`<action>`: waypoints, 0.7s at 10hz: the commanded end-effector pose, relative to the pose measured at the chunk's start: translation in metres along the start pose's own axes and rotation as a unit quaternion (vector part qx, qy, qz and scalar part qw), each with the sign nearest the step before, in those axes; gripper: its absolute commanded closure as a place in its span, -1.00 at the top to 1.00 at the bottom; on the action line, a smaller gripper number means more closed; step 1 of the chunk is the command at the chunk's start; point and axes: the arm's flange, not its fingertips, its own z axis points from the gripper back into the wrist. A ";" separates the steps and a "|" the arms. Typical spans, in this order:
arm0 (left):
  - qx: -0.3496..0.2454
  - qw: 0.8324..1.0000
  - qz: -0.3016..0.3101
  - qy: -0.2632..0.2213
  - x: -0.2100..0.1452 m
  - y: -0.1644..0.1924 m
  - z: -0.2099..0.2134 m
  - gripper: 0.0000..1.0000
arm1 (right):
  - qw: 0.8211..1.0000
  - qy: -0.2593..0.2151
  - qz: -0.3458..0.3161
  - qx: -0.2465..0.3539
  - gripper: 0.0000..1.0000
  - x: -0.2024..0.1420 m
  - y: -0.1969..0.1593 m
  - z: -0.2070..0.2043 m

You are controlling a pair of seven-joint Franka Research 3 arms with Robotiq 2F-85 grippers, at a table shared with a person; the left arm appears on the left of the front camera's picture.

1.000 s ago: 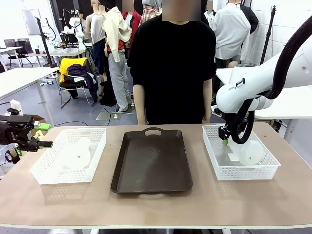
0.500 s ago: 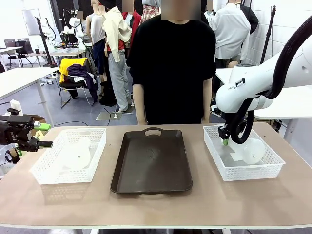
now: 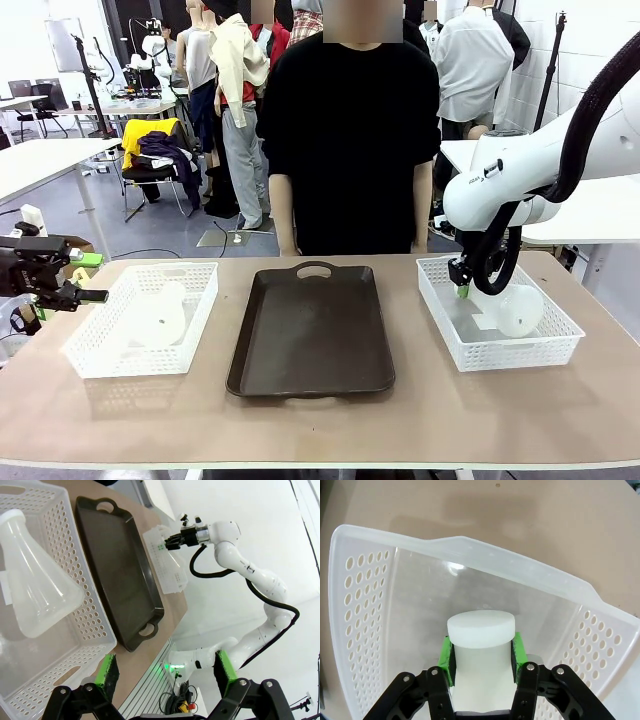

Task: Prepare the laboratory tools.
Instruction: Pick up the Big flask that the person points to, then while moving the picked Big flask to the Handle tray indicated by the person, stop as directed by the person.

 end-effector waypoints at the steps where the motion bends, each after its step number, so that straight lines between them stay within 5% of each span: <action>1: -0.006 1.000 -0.005 -0.002 0.000 -0.002 0.002 1.00 | 1.000 -0.001 0.003 0.000 -1.00 0.000 0.000 0.000; 7: -0.006 1.000 -0.005 -0.002 0.000 -0.002 0.002 1.00 | 1.000 -0.001 0.003 0.000 -1.00 0.000 0.000 0.000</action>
